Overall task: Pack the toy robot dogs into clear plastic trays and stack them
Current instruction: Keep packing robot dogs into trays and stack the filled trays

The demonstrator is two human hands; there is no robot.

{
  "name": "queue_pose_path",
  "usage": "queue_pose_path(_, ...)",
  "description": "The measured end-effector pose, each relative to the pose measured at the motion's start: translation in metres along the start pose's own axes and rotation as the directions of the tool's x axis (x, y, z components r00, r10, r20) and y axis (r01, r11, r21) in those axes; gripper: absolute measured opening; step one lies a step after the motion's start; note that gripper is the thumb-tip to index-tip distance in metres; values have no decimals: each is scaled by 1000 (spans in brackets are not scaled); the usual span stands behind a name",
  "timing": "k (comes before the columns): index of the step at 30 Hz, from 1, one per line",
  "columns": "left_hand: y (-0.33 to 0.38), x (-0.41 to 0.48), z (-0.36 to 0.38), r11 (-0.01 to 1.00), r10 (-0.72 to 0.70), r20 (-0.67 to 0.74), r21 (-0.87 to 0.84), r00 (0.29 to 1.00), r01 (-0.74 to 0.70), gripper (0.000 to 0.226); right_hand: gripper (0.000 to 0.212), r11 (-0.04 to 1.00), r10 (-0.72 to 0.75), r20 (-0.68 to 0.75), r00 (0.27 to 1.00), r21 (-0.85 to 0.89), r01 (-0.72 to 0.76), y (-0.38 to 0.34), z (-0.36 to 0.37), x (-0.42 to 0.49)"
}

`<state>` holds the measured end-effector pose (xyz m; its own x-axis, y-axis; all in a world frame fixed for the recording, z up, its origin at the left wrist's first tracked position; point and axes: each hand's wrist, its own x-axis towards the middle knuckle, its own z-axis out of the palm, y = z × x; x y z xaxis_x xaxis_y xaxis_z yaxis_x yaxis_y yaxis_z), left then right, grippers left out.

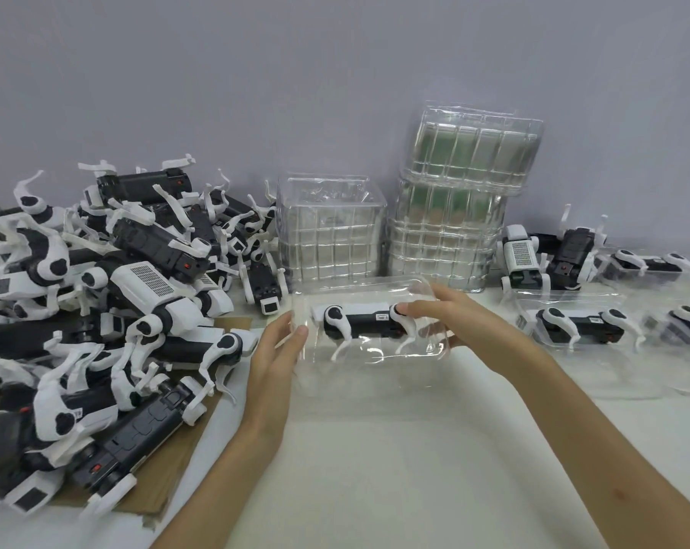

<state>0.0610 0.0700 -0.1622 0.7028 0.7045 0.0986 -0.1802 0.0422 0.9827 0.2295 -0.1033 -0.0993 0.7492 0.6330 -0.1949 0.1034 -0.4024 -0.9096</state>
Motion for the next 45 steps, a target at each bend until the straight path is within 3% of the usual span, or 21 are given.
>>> queue_pose_path(3,-2,1,1,998,-5,33,60,999,3,29,68,990,33,-144,989,-130,-52,-1,5,-1)
queue_pose_path(5,-5,3,2,995,-8,40,99,999,4,27,73,900,-153,-258,954,-435,27,-8,15,-7)
queue_pose_path(7,-7,4,3,992,13,30,122,999,-17,29,68,752,-427,-194,883,-619,227,-22,32,-17)
queue_pose_path(9,-9,5,5,990,43,8,133,999,-44,29,53,660,-510,-17,860,-649,378,-34,52,-30)
queue_pose_path(11,-8,4,5,989,53,-12,136,999,-51,26,36,599,-382,164,910,-706,378,-37,69,-37)
queue_pose_path(14,-6,4,5,989,38,3,141,999,-38,20,44,492,-164,318,934,-794,357,-34,78,-40)
queue_pose_path(17,-4,2,5,989,44,13,143,999,-45,22,51,479,-140,329,934,-803,355,-37,77,-42)
queue_pose_path(22,-6,-1,4,989,27,96,145,995,-41,22,43,459,-206,252,946,-829,321,-37,70,-39)
queue_pose_path(25,-4,-5,5,986,5,247,160,969,-46,49,60,492,-360,154,920,-807,327,-34,71,-36)
queue_pose_path(27,-4,-6,6,985,-3,277,165,961,-44,56,61,495,-432,186,882,-769,405,-30,77,-34)
queue_pose_path(29,-2,-6,6,988,4,251,148,968,-42,48,58,445,-392,239,888,-796,410,-21,82,-29)
queue_pose_path(32,2,-5,4,990,-1,201,139,980,-28,45,53,379,-355,185,917,-868,322,-8,78,-20)
queue_pose_path(37,5,-7,5,988,-17,188,154,982,-12,35,52,438,-294,120,948,-865,245,-8,50,-12)
queue_pose_path(45,4,-7,5,987,-33,172,159,985,5,40,41,549,-157,123,980,-814,190,-21,12,-15)
